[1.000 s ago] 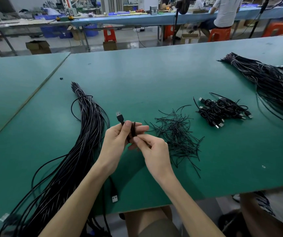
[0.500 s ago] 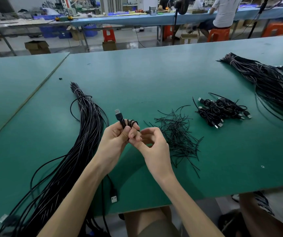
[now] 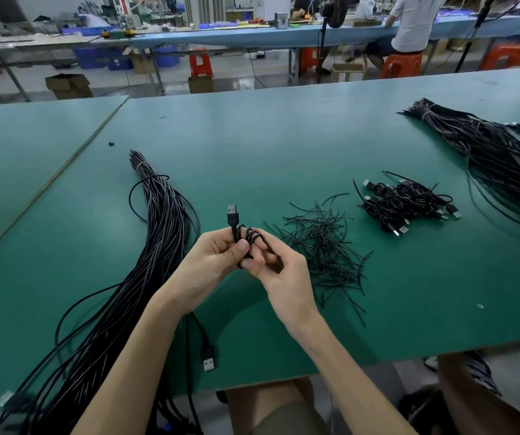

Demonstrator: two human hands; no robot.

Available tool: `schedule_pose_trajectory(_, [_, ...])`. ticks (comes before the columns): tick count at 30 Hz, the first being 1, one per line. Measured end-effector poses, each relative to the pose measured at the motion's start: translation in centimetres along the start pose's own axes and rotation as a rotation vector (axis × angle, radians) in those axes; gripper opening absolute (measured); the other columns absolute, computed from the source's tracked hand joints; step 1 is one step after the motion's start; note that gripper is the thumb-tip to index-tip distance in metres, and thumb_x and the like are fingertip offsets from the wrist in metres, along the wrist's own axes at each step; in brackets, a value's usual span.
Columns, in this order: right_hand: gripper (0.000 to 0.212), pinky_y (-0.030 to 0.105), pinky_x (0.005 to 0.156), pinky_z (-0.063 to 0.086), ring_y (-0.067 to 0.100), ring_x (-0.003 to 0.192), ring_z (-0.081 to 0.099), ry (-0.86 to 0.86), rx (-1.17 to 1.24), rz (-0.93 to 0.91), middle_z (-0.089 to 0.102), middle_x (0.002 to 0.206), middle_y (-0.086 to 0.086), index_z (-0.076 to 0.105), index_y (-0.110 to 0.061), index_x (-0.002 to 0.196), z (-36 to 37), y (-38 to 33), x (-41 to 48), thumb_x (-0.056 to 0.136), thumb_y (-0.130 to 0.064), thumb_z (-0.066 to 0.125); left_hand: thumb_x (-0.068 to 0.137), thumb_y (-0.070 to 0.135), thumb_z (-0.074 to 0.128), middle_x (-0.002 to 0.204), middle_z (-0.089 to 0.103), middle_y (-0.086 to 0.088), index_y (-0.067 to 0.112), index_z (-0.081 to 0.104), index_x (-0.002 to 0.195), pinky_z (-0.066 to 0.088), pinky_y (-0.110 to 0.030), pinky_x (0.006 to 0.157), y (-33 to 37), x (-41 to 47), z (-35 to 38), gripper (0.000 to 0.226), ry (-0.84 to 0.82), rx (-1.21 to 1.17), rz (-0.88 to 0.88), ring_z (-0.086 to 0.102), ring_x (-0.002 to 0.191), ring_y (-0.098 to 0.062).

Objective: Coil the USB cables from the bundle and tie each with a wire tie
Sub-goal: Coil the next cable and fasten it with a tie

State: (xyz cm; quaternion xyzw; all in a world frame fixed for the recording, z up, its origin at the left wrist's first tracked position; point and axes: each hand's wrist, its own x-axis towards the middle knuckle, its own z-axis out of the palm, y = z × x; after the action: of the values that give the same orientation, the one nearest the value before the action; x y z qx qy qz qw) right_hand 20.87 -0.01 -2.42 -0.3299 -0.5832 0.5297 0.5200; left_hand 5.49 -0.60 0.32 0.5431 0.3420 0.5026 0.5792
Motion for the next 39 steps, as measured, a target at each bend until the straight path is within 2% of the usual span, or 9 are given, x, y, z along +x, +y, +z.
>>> schedule_pose_trajectory(5, [0.054, 0.033, 0.098, 0.056, 0.016, 0.102, 0.066, 0.069, -0.040, -0.006, 0.069, 0.102, -0.002, 0.072, -0.048, 0.116, 0.03, -0.05, -0.04, 0.087, -0.003, 0.078, 0.098, 0.012, 0.056, 0.097, 0.075, -0.017, 0.002, 0.073, 0.105, 0.056, -0.031, 0.091, -0.26, -0.01, -0.09, 0.020, 0.061, 0.034, 0.010, 0.072, 0.103, -0.030])
schedule_pose_trajectory(10, [0.047, 0.024, 0.094, 0.055, 0.005, 0.096, 0.066, 0.113, -0.039, 0.027, 0.065, 0.094, -0.015, 0.073, -0.022, 0.127, -0.25, 0.06, 0.07, 0.086, 0.002, 0.077, 0.093, 0.010, 0.063, 0.103, 0.076, -0.019, 0.001, 0.076, 0.106, 0.056, -0.031, 0.094, -0.49, 0.09, -0.17, 0.021, 0.135, 0.108, 0.047, 0.072, 0.104, -0.028])
schedule_pose_trajectory(15, [0.053, 0.024, 0.095, 0.054, 0.008, 0.104, 0.066, 0.107, -0.103, 0.017, 0.065, 0.108, -0.008, 0.068, -0.020, 0.134, -0.27, -0.21, 0.05, 0.086, 0.003, 0.077, 0.089, 0.010, 0.067, 0.102, 0.078, -0.008, 0.006, 0.080, 0.099, 0.053, -0.025, 0.093, -0.51, 0.14, -0.19, 0.017, 0.186, 0.185, 0.087, 0.072, 0.102, -0.020])
schedule_pose_trajectory(18, [0.056, 0.020, 0.095, 0.052, 0.005, 0.103, 0.065, 0.098, -0.117, 0.015, 0.064, 0.107, -0.007, 0.066, -0.021, 0.136, -0.33, -0.26, 0.00, 0.087, 0.002, 0.077, 0.086, 0.013, 0.070, 0.092, 0.077, 0.000, 0.015, 0.082, 0.089, 0.050, -0.020, 0.071, -0.32, 0.07, -0.32, 0.012, 0.210, 0.218, 0.082, 0.065, 0.077, -0.010])
schedule_pose_trajectory(21, [0.056, 0.027, 0.100, 0.053, 0.007, 0.104, 0.064, 0.065, -0.126, 0.039, 0.063, 0.107, -0.007, 0.064, -0.023, 0.138, -0.30, -0.29, 0.00, 0.089, 0.001, 0.075, 0.085, 0.014, 0.073, 0.093, 0.075, -0.018, 0.008, 0.082, 0.095, 0.048, -0.024, 0.059, -0.19, 0.00, -0.63, 0.014, 0.212, 0.239, 0.070, 0.056, 0.066, -0.015])
schedule_pose_trajectory(27, [0.057, 0.022, 0.091, 0.055, 0.006, 0.098, 0.062, 0.006, -0.166, 0.055, 0.061, 0.109, -0.002, 0.060, -0.022, 0.142, -0.36, -0.18, 0.08, 0.092, 0.004, 0.070, 0.080, 0.016, 0.077, 0.082, 0.068, -0.023, 0.000, 0.079, 0.089, 0.052, -0.025, 0.071, 0.11, -0.11, -0.81, 0.018, 0.215, 0.279, 0.049, 0.057, 0.069, -0.023])
schedule_pose_trajectory(30, [0.057, 0.029, 0.097, 0.056, 0.008, 0.103, 0.062, -0.006, -0.199, 0.066, 0.061, 0.111, -0.002, 0.061, -0.022, 0.142, -0.35, -0.28, 0.07, 0.092, 0.004, 0.070, 0.079, 0.016, 0.077, 0.077, 0.065, -0.019, -0.012, 0.073, 0.087, 0.051, -0.024, 0.075, -0.02, -0.05, -0.91, 0.030, 0.226, 0.301, 0.049, 0.059, 0.071, -0.018])
schedule_pose_trajectory(34, [0.057, 0.036, 0.103, 0.052, 0.010, 0.109, 0.063, 0.022, -0.242, 0.052, 0.062, 0.113, -0.005, 0.058, -0.020, 0.145, -0.16, -0.49, 0.07, 0.092, -0.001, 0.072, 0.080, 0.020, 0.078, 0.069, 0.060, -0.003, 0.004, 0.077, 0.072, 0.047, -0.027, 0.076, -0.03, -0.02, -0.94, 0.017, 0.274, 0.344, 0.045, 0.058, 0.073, -0.016])
schedule_pose_trajectory(39, [0.059, 0.025, 0.106, 0.048, 0.007, 0.112, 0.061, 0.044, -0.381, 0.010, 0.062, 0.121, -0.006, 0.046, -0.013, 0.153, 0.15, -0.75, -0.16, 0.098, -0.009, 0.068, 0.082, 0.025, 0.080, 0.074, 0.071, -0.014, 0.010, 0.081, 0.079, 0.056, -0.034, 0.076, -0.17, -0.05, -0.65, 0.015, 0.327, 0.320, 0.044, 0.067, 0.071, -0.025])
